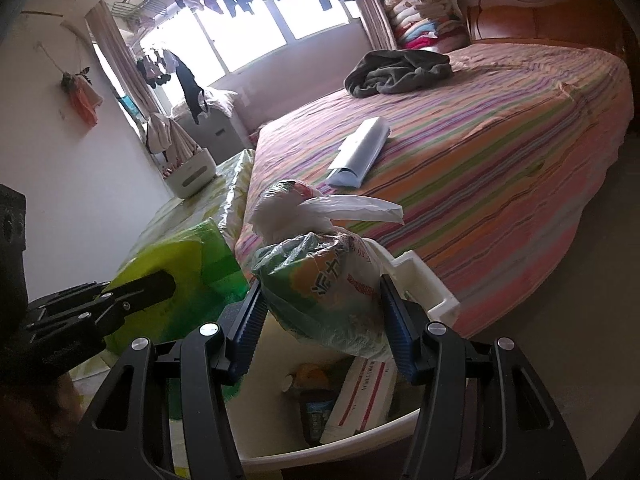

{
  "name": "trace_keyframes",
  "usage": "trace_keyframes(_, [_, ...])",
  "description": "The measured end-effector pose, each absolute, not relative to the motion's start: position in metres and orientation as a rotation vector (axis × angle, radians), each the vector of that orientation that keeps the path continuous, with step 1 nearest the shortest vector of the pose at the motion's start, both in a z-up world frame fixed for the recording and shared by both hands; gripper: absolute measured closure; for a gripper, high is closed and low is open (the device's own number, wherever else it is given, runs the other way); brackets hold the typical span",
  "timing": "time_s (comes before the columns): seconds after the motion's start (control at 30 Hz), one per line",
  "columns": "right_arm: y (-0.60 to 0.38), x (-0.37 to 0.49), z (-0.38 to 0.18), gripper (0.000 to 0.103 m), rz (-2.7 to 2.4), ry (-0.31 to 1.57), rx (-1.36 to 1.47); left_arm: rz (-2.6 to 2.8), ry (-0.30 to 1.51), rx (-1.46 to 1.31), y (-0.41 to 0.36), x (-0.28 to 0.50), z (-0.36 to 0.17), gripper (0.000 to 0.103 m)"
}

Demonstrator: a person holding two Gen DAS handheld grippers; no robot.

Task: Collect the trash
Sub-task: 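Open both tools over the white bin to drop the wipes pack and snack bag, then move both tools back over the table toward the remaining items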

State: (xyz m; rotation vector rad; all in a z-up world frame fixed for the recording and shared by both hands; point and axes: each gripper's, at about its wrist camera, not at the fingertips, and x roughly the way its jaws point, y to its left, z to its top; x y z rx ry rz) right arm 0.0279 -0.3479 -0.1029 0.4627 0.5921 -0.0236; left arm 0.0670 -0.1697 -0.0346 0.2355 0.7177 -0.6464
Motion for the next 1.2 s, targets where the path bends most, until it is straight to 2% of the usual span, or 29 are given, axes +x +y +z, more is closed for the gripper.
trace_keyframes(0.23, [-0.347,0.031,-0.105,0.046,-0.042,0.599,0.442,-0.612,0.724,0.245,-0.172,0.074,-0.044,0.093])
trace_keyframes(0.33, [-0.348,0.031,-0.105,0.042,-0.047,0.599,0.437,-0.586,0.74,0.271,-0.172,0.078,-0.049,0.091])
trace_keyframes(0.37, [-0.347,0.032,-0.105,0.041,-0.045,0.599,0.437,-0.574,0.748,0.282,-0.172,0.079,-0.05,0.086])
trace_keyframes(0.43, [-0.346,0.032,-0.104,0.039,-0.048,0.599,0.435,-0.563,0.744,0.293,-0.171,0.078,-0.052,0.067])
trace_keyframes(0.47, [-0.346,0.032,-0.104,0.037,-0.05,0.596,0.433,-0.553,0.73,0.295,-0.17,0.076,-0.051,0.046])
trace_keyframes(0.5, [-0.346,0.03,-0.1,0.036,-0.052,0.581,0.432,-0.54,0.706,0.296,-0.168,0.073,-0.049,0.033])
trace_keyframes(0.67, [-0.347,0.027,-0.098,0.033,-0.05,0.578,0.434,-0.512,0.645,0.325,-0.163,0.066,-0.041,0.027])
trace_keyframes(1.2, [-0.335,0.031,-0.095,0.031,-0.032,0.574,0.427,-0.496,0.699,0.312,-0.147,0.066,-0.046,0.027])
